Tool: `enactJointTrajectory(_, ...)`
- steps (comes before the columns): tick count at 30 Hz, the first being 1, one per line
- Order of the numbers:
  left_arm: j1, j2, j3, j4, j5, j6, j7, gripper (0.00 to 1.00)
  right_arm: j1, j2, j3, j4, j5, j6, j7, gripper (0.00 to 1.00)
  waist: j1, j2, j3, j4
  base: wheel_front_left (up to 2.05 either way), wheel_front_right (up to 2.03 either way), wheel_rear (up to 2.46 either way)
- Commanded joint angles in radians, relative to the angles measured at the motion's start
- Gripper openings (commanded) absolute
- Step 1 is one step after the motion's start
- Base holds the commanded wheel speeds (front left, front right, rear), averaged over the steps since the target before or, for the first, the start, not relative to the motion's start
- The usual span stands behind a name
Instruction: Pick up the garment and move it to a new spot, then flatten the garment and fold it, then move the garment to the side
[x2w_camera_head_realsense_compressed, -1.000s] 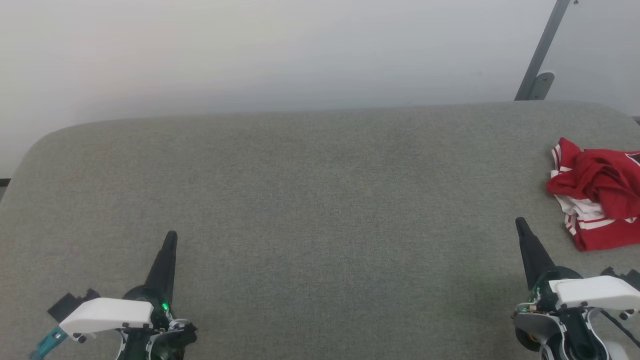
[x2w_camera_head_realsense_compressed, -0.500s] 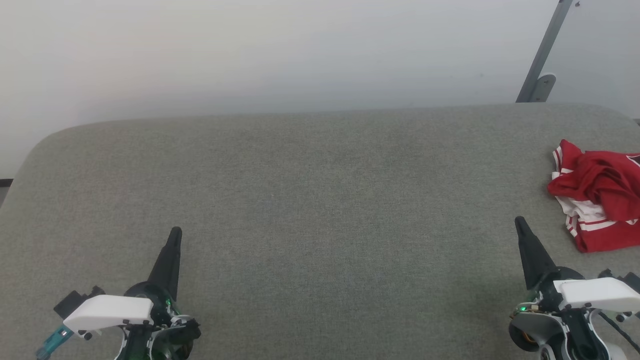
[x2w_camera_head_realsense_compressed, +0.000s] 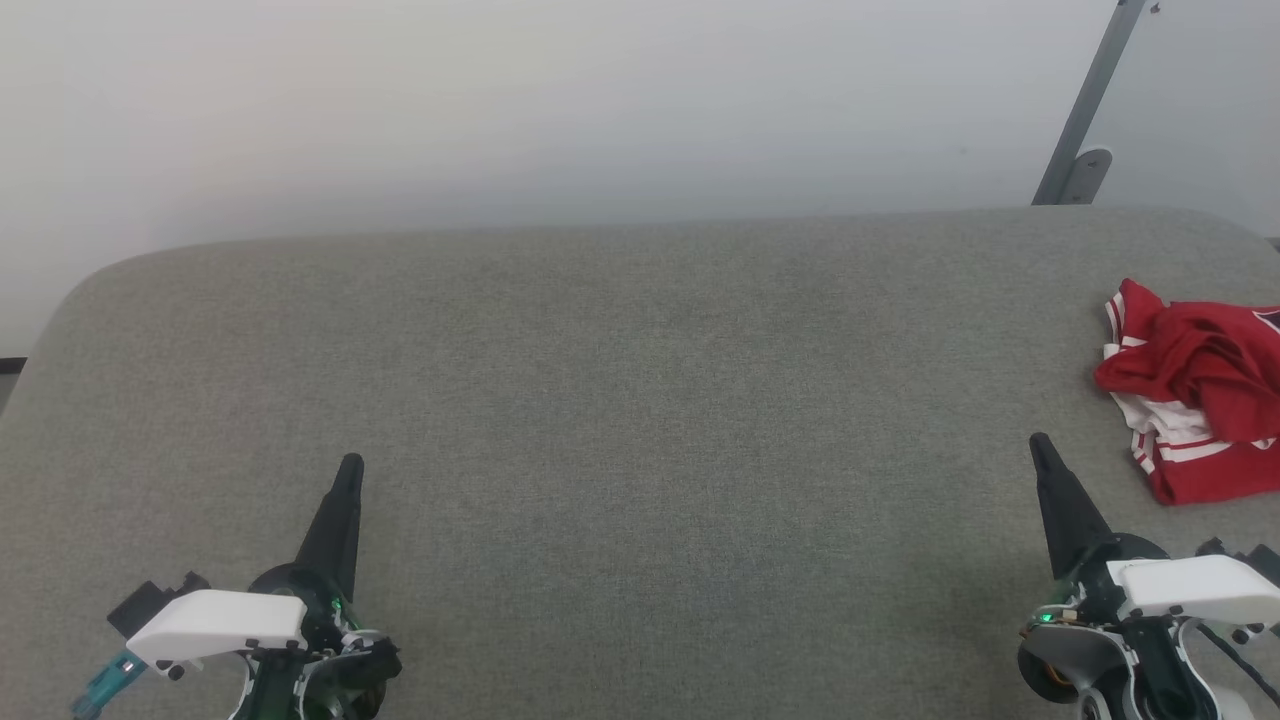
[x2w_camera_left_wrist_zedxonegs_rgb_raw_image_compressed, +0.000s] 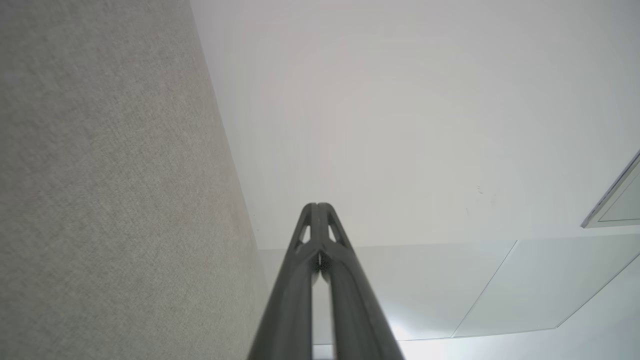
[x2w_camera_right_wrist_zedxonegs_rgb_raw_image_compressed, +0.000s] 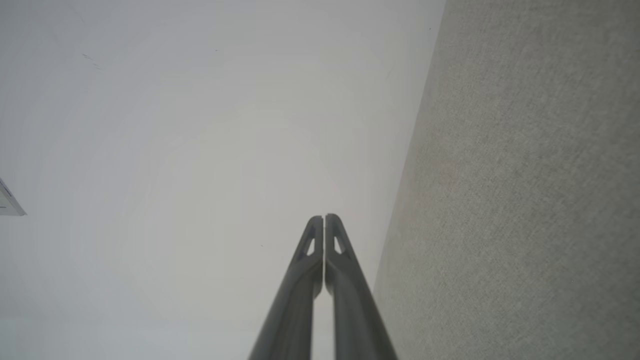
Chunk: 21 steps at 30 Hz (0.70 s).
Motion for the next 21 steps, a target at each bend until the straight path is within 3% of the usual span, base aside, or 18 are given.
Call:
enactJointTrajectory(1, -0.011, -0.002, 0.0, 0.0, -0.003, 0.0, 0.003, 0.0, 0.006, 0.003, 0.0, -0.003, 0.004, 0.0, 0.003, 0.0, 0.0, -0.0001, 0.0, 0.0, 0.0, 0.0, 0.0)
enactJointTrajectory(21, -0.011, -0.002, 0.0, -0.001, -0.003, 0.0, 0.003, 0.0, 0.006, 0.003, 0.0, -0.003, 0.004, 0.0, 0.002, 0.0, 0.0, -0.0001, 0.0, 0.0, 0.0, 0.0, 0.0)
